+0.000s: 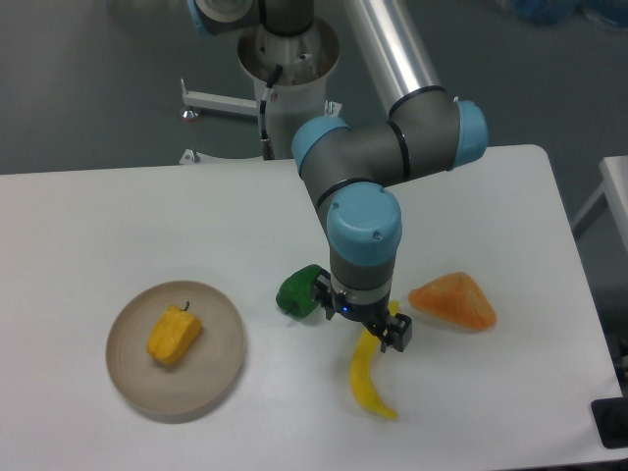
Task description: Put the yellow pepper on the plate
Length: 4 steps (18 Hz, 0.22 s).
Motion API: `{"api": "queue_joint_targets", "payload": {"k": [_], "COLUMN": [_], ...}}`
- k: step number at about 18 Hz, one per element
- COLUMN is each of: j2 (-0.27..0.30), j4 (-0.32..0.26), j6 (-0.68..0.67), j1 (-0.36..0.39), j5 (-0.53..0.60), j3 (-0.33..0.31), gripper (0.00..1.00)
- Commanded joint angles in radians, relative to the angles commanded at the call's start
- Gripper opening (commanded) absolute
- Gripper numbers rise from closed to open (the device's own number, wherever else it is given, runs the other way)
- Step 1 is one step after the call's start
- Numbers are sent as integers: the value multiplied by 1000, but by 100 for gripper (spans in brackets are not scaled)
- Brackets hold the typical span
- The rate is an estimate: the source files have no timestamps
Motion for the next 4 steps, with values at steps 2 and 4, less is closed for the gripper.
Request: {"api": "queue_joint_targets", "payload": {"k": [2,4], "j2": [-2,-2], "j4": [0,2], "j6": [3,3], "j1": [0,0], "j5": [3,3], "j3": [2,3], "gripper": [100,100]}}
